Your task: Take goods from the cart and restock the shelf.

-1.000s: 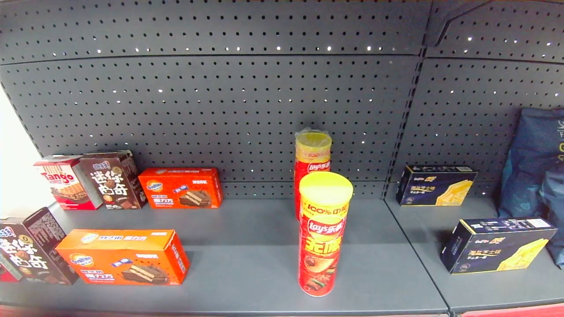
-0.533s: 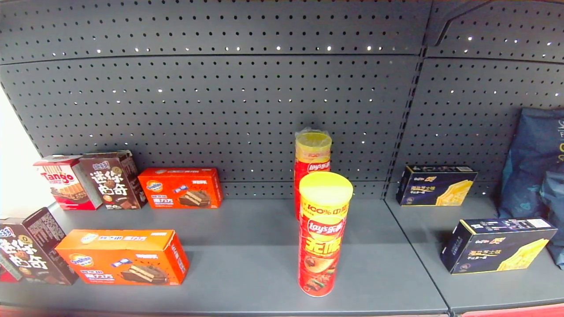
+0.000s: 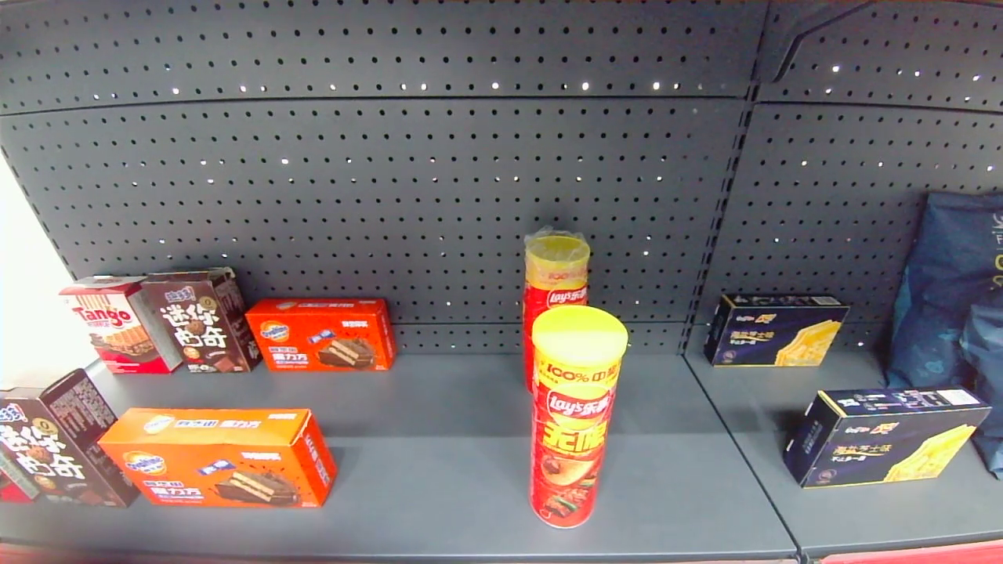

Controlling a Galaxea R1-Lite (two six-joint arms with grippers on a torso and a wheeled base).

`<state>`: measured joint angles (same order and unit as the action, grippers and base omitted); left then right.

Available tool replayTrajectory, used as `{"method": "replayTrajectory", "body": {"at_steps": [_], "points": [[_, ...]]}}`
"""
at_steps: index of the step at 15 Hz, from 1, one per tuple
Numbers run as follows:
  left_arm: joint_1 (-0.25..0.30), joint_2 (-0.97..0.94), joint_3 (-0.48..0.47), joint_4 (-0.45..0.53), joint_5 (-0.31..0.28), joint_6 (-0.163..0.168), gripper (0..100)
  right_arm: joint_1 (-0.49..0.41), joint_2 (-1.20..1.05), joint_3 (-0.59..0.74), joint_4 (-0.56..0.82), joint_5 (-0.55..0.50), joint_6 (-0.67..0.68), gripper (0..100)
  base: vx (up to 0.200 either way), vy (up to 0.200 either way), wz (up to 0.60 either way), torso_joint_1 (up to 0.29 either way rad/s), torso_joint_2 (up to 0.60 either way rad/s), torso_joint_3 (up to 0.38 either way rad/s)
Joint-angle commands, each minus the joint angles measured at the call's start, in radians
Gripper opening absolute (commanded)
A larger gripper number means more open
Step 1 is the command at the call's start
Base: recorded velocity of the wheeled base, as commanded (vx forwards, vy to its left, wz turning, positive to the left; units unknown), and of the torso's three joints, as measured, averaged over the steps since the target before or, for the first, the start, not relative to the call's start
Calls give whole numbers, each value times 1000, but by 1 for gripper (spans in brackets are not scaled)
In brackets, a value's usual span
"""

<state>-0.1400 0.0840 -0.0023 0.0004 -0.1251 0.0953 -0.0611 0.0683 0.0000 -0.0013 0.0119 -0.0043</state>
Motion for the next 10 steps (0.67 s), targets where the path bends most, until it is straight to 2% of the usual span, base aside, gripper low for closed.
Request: {"method": "replayTrajectory", "body": {"at_steps": [1,3,4,5,6,7,8,9,10], "points": [[-1,5,1,1,2,-5,100,0,5,0,0,0,0,100,0,0,0,0,0,0],[33,8,1,1,9,-23,100,0,5,0,0,0,0,100,0,0,0,0,0,0],[163,3,2,0,4,-16,100,0,5,0,0,0,0,100,0,0,0,0,0,0],[183,-13,2,0,2,-12,100,0,5,0,0,0,0,100,0,0,0,0,0,0],[181,-21,1,0,-2,6,100,0,5,0,0,0,0,100,0,0,0,0,0,0],[181,-23,1,1,2,6,100,0,5,0,0,0,0,100,0,0,0,0,0,0],[140,-49,1,1,1,-40,100,0,5,0,0,0,0,100,0,0,0,0,0,0],[134,-83,1,1,10,-63,100,0,5,0,0,0,0,100,0,0,0,0,0,0],[138,-84,1,0,10,-62,100,0,5,0,0,0,0,100,0,0,0,0,0,0]]}}
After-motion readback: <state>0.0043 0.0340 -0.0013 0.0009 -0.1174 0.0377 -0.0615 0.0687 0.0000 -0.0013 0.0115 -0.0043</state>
